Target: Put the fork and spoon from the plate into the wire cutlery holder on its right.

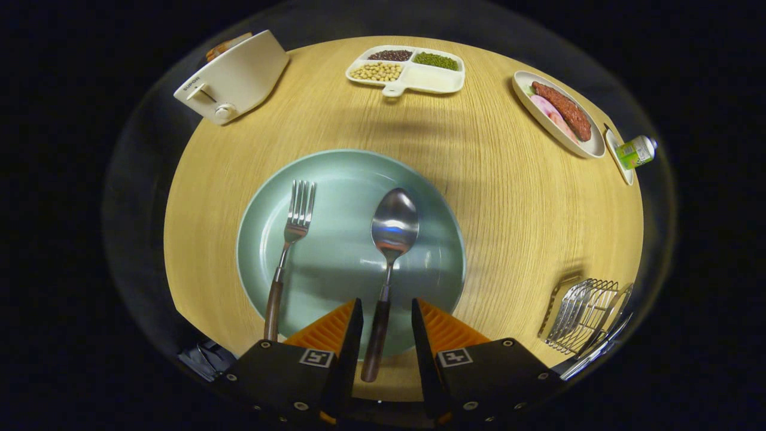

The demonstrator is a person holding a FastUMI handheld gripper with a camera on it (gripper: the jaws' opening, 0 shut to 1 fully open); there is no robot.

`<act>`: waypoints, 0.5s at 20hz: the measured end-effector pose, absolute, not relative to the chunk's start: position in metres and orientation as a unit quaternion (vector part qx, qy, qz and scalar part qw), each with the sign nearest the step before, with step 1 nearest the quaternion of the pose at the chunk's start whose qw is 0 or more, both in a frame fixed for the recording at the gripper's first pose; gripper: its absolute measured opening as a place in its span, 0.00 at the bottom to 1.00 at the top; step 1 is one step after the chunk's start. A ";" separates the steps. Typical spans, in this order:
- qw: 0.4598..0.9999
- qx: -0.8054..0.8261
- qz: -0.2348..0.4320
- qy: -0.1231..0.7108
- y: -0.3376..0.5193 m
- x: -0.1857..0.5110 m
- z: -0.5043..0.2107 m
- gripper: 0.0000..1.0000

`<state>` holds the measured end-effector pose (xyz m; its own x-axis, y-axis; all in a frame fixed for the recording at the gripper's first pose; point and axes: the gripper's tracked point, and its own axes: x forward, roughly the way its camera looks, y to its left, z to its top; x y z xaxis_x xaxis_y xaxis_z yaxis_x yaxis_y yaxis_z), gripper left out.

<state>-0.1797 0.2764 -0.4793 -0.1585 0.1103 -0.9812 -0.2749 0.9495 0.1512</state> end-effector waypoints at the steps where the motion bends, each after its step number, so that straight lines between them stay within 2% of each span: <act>1: 0.646 -0.056 0.146 0.747 0.276 -0.179 -0.482 0.45; 2: 0.645 -0.058 0.143 0.749 0.276 -0.178 -0.485 0.35; 3: 0.643 -0.062 0.136 0.751 0.273 -0.179 -0.486 0.31; 4: 0.640 -0.064 0.130 0.755 0.270 -0.182 -0.489 0.23; 10: 0.655 -0.035 0.136 0.742 0.274 -0.176 -0.486 0.06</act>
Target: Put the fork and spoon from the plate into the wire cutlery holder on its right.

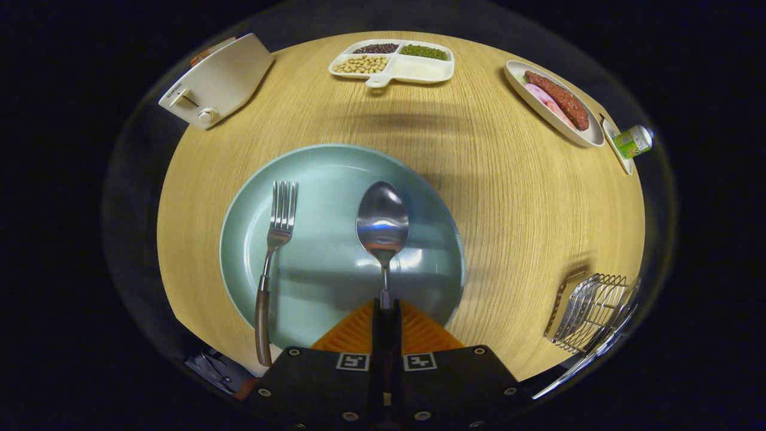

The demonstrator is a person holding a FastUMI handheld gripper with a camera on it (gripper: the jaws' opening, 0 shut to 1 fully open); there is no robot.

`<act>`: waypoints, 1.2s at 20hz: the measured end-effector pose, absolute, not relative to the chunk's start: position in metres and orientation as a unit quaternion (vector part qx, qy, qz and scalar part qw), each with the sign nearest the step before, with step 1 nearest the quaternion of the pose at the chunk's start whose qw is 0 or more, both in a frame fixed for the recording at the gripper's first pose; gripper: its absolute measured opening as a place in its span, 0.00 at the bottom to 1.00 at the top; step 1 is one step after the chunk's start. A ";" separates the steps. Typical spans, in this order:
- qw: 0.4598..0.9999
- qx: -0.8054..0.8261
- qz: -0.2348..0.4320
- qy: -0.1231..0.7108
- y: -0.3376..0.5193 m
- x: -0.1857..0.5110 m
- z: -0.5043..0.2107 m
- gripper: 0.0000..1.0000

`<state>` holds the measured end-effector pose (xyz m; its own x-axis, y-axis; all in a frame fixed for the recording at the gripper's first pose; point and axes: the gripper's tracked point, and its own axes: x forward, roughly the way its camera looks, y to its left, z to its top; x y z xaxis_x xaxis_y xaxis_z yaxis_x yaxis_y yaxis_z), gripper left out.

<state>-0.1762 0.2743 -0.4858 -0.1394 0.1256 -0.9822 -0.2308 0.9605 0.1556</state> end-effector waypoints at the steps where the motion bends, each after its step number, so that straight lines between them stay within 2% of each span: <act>1: 0.663 -0.030 0.138 0.735 0.273 -0.172 -0.480 0.05; 9: 0.712 0.004 0.152 0.686 0.230 -0.156 -0.403 0.05; 15: 0.746 -0.009 0.110 0.657 0.141 -0.153 -0.357 0.05; 19: 0.744 -0.030 0.076 0.663 0.074 -0.161 -0.354 0.05; 24: 0.713 -0.065 0.073 0.694 0.024 -0.188 -0.374 0.05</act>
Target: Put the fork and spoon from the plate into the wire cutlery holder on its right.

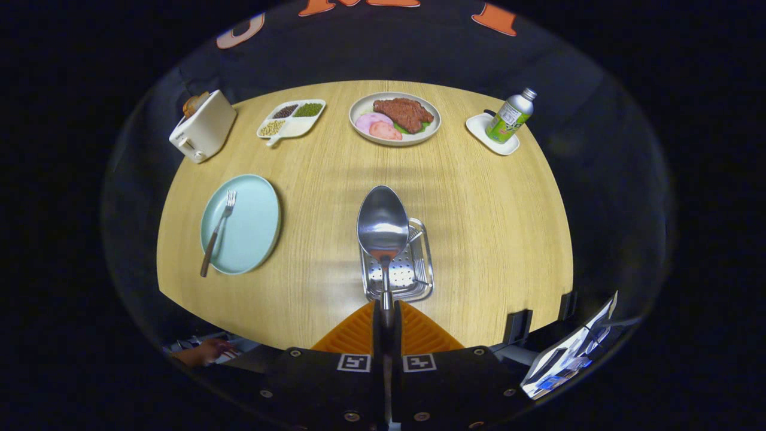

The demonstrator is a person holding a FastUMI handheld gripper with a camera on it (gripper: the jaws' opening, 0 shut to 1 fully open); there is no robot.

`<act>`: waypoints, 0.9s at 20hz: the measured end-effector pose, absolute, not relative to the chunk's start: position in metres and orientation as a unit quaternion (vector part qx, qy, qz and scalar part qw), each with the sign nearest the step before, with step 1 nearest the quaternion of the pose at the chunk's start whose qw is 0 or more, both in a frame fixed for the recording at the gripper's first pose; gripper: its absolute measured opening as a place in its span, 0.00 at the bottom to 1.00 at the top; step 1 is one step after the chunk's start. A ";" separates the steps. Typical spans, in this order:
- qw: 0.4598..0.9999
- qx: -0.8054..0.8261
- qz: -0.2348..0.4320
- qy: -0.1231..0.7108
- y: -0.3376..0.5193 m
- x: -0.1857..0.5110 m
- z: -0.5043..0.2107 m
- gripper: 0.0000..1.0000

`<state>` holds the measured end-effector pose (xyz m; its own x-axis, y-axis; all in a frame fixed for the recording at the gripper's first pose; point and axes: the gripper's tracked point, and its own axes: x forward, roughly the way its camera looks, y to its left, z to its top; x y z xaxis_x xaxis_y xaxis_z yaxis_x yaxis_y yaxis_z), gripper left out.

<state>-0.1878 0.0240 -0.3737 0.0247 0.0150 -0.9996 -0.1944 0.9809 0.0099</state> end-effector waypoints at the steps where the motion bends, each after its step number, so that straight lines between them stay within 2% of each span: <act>1: 0.705 -0.065 0.075 0.702 0.020 -0.193 -0.378 0.05; 7: 0.674 -0.086 0.089 0.728 0.005 -0.203 -0.396 0.05; 15: 0.680 -0.064 0.096 0.724 0.000 -0.186 -0.389 0.10; 18: 0.704 -0.050 0.090 0.702 0.001 -0.164 -0.378 0.14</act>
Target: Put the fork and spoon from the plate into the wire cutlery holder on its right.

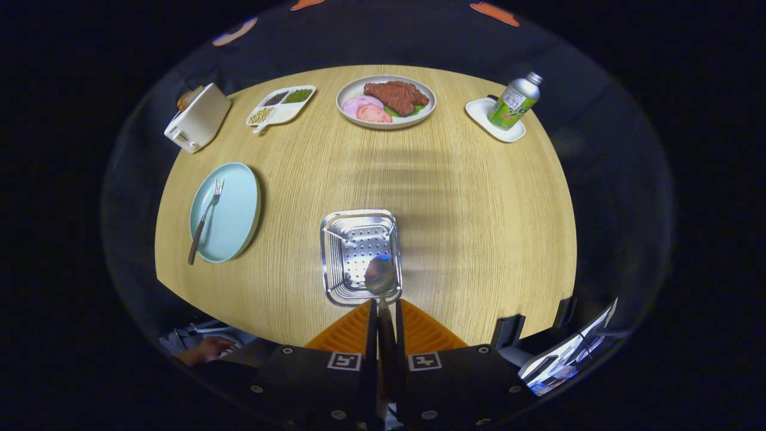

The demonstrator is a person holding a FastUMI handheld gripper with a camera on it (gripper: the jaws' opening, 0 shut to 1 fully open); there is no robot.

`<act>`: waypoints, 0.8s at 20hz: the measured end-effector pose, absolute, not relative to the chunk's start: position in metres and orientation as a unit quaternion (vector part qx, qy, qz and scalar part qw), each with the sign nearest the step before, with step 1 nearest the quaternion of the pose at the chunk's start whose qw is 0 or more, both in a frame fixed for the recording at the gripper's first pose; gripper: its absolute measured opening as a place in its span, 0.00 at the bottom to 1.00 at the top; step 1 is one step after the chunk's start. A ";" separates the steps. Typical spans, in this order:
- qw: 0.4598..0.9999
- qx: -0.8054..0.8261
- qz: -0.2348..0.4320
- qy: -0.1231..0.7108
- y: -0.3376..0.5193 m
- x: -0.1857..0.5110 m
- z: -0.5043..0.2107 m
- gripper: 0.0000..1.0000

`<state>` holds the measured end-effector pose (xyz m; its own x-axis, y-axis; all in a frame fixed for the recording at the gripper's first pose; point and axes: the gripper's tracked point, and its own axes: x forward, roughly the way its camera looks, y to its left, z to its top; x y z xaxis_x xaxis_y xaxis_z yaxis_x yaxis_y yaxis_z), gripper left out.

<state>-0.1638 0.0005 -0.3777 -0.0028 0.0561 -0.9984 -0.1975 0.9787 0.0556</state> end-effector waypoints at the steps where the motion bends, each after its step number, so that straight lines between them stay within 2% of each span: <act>1: 0.715 -0.045 0.088 0.693 0.001 -0.155 -0.373 0.15; 5: 0.749 0.013 0.091 0.656 0.020 -0.127 -0.351 0.18; 9: 0.803 0.061 0.110 0.583 0.050 -0.094 -0.321 0.36; 13: 0.867 0.104 0.143 0.466 0.097 -0.053 -0.280 0.52; 16: 0.897 0.119 0.146 0.401 0.121 -0.033 -0.251 0.71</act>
<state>-0.0331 0.1215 -0.2514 0.6359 0.3570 -0.6843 -0.1662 0.9291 0.3303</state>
